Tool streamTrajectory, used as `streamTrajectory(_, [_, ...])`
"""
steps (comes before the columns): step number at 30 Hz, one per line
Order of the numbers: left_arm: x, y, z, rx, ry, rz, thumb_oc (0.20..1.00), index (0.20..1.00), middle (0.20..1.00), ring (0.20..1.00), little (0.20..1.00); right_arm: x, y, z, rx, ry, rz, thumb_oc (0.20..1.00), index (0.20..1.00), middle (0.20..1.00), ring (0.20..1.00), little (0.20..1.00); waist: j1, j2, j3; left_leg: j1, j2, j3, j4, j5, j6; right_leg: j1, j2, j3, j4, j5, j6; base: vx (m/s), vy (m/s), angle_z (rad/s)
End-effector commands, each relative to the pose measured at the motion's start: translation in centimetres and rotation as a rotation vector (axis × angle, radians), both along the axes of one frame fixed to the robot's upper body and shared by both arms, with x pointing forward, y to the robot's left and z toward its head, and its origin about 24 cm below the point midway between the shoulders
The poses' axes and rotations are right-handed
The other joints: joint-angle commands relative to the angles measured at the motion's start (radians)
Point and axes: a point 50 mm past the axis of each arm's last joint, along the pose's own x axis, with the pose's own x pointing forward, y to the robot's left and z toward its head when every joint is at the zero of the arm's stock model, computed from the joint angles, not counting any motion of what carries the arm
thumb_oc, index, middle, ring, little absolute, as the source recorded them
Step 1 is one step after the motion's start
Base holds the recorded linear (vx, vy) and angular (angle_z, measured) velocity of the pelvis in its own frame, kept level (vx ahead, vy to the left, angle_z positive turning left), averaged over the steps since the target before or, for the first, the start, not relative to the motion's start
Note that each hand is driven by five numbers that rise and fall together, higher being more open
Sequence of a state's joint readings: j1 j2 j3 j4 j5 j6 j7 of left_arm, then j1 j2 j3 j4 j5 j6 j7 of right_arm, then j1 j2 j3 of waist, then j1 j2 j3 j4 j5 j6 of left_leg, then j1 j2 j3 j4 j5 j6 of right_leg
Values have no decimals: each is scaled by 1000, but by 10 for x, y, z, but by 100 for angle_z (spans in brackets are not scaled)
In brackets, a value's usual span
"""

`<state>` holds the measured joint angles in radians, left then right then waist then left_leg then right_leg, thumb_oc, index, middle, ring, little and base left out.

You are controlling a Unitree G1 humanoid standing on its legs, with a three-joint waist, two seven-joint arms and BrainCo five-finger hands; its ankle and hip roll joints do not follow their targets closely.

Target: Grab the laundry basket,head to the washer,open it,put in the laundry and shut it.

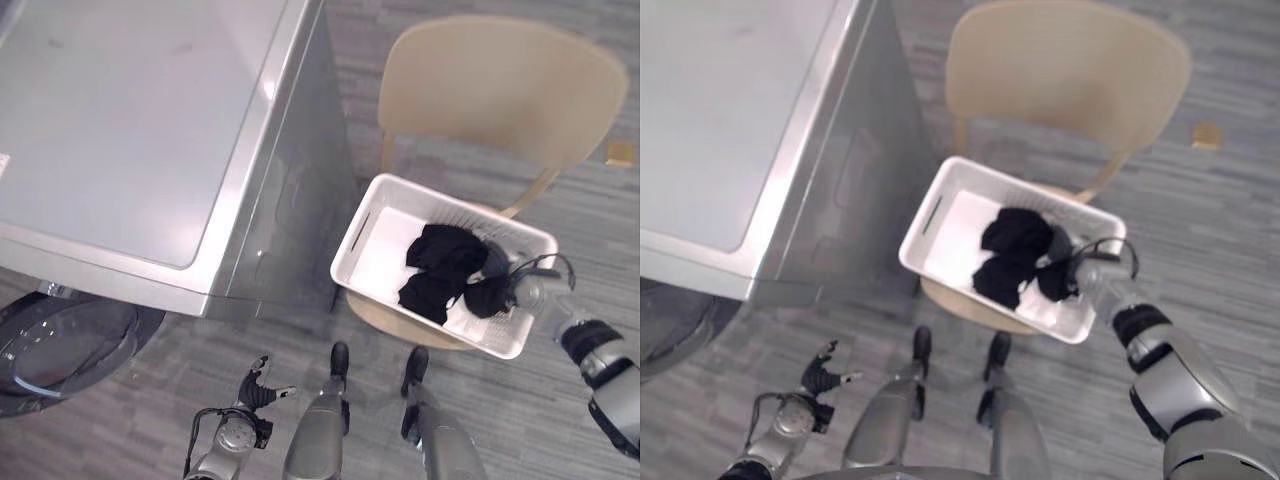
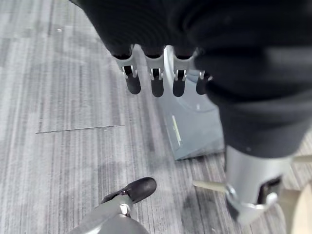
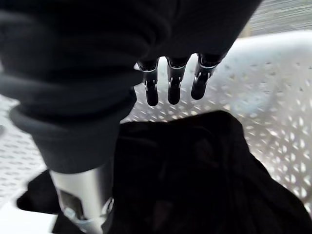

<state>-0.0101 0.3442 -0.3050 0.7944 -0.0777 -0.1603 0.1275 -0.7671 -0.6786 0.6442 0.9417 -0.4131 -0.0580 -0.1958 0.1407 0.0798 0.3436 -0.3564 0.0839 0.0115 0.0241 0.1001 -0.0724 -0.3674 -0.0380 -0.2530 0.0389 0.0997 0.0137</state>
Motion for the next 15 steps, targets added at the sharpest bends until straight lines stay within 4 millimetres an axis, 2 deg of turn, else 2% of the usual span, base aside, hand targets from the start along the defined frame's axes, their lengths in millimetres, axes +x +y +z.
streamTrajectory(1, [10, 16, 10, 10, -64, 64, 1000, 1000, 1000, 1000, 1000, -1, -14, -3, -112, 16, -46, 1000, 1000, 1000, 1000, 1000, 3, -28, -16, -47, -43, -32, -38, 28, -8, -59, -46, 44, 126, -162, 66, -68, -18, 17])
streamTrajectory(3, [20, 15, 14, 3, -84, 67, 1000, 1000, 1000, 1000, 1000, -2, -19, -8, -95, 42, -92, 1000, 1000, 1000, 1000, 1000, 15, -16, -5, -70, -48, -43, -46, 41, -12, -86, -47, 35, 142, -165, 63, -51, -43, 28])
streamTrajectory(4, [27, 12, 17, 3, -96, 56, 1000, 1000, 1000, 1000, 1000, -4, -16, -19, -48, 80, -116, 1000, 1000, 1000, 1000, 1000, 23, -6, 2, -80, -51, -55, -54, 53, -14, -101, -46, 30, 155, -171, 60, -29, -48, 27])
streamTrajectory(6, [30, 10, 18, 1, -96, 52, 1000, 1000, 1000, 1000, 1000, -5, -12, -23, -18, 88, -117, 1000, 1000, 1000, 1000, 1000, 26, -4, 2, -81, -53, -60, -60, 57, -16, -101, -48, 28, 158, -174, 59, -10, -31, 22])
streamTrajectory(7, [31, 8, 18, 3, -95, 43, 1000, 1000, 1000, 1000, 1000, -5, -7, -27, 29, 96, -119, 893, 893, 893, 893, 893, 27, -3, 0, -79, -56, -64, -64, 58, -16, -98, -49, 25, 159, -175, 59, 9, -20, 18])
streamTrajectory(8, [33, 5, 18, 2, -95, 34, 1000, 1000, 1000, 1000, 1000, -4, 1, -28, 96, 85, -108, 564, 564, 564, 564, 564, 26, -2, -2, -73, -58, -69, -67, 59, -16, -93, -48, 24, 160, -176, 59, 22, -12, 12])
streamTrajectory(9, [34, 3, 18, 0, -96, 27, 1000, 1000, 1000, 1000, 1000, -4, 7, -29, 162, 79, -101, 200, 200, 200, 200, 200, 26, -4, -4, -67, -60, -70, -71, 60, -17, -81, -48, 23, 152, -177, 59, 17, -4, 11])
streamTrajectory(10, [34, 3, 18, 0, -96, 27, 1000, 1000, 1000, 1000, 1000, -4, 7, -29, 162, 79, -102, 200, 200, 200, 200, 200, 26, -4, -4, -66, -60, -70, -71, 60, -17, -80, -48, 23, 152, -177, 59, 15, 3, 11])
streamTrajectory(11, [34, 1, 18, -6, -95, 24, 1000, 1000, 1000, 1000, 1000, -5, 15, -32, 262, 68, -101, 200, 200, 200, 200, 200, 23, -5, -6, -58, -60, -71, -76, 59, -18, -70, -48, 25, 144, -176, 60, 15, 35, 10])
streamTrajectory(12, [34, -2, 17, -15, -93, 21, 1000, 1000, 1000, 1000, 1000, -8, 27, -35, 455, 38, -105, 200, 200, 200, 200, 200, 15, -10, -11, -38, -62, -67, -81, 52, -18, -44, -48, 27, 128, -173, 63, 22, 51, 11])
streamTrajectory(13, [33, -3, 17, -20, -92, 16, 1000, 1000, 1000, 1000, 1000, -11, 31, -38, 549, 26, -110, 200, 200, 200, 200, 200, 11, -14, -15, -26, -61, -64, -84, 48, -19, -29, -49, 28, 118, -172, 64, 52, 86, 7])
streamTrajectory(14, [30, -4, 16, -31, -85, 16, 1000, 1000, 1000, 1000, 1000, -18, 45, -37, 797, -23, -88, 200, 200, 200, 200, 200, -7, -31, -29, 17, -58, -53, -90, 33, -17, 19, -50, 29, 93, -167, 70, 87, 95, 6])
streamTrajectory(15, [27, -4, 16, -38, -78, 15, 1000, 1000, 1000, 1000, 1000, -27, 54, -35, 931, -47, -45, 200, 200, 200, 200, 200, -21, -45, -47, 43, -56, -45, -95, 23, -14, 54, -50, 32, 70, -160, 76, 130, 100, 5])
